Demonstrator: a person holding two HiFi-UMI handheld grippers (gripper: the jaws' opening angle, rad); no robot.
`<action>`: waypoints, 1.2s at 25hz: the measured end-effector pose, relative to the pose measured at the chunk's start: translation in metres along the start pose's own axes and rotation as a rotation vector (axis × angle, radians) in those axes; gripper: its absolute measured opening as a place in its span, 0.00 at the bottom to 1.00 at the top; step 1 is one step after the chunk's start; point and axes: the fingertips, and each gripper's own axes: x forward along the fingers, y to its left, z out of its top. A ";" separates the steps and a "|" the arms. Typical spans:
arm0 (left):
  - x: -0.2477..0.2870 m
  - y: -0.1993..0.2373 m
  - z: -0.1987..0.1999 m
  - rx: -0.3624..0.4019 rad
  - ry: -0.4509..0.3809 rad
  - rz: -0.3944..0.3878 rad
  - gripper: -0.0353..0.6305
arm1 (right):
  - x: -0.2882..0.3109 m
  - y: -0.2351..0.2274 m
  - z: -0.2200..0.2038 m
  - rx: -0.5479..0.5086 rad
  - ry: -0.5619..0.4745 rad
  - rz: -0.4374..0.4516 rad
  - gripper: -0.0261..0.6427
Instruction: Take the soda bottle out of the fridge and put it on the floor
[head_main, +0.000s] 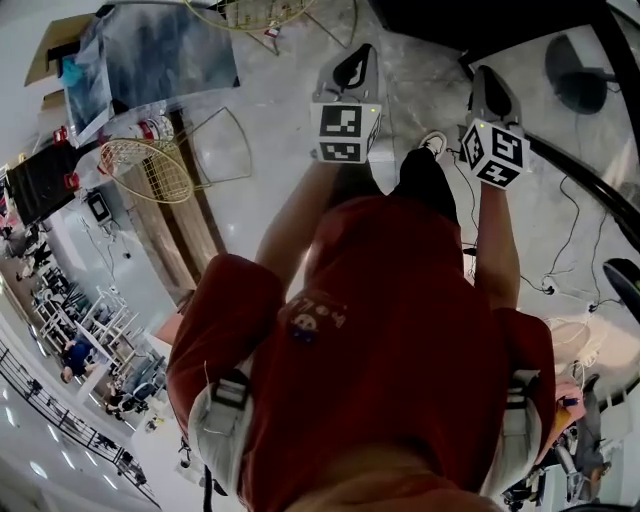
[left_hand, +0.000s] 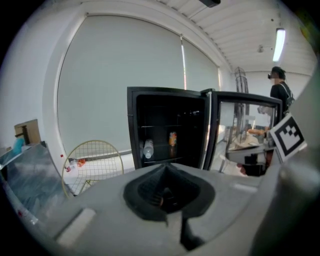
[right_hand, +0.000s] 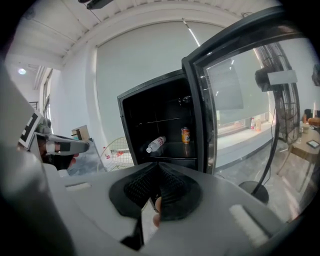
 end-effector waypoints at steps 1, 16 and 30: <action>0.003 0.007 -0.004 -0.001 0.003 -0.004 0.05 | 0.005 0.006 0.000 0.003 -0.013 0.008 0.03; 0.043 0.111 -0.038 0.057 -0.008 -0.158 0.05 | 0.076 0.092 -0.016 -0.018 -0.070 -0.174 0.23; -0.017 0.106 -0.003 0.033 -0.058 -0.118 0.05 | 0.030 0.117 0.033 -0.082 -0.137 -0.184 0.47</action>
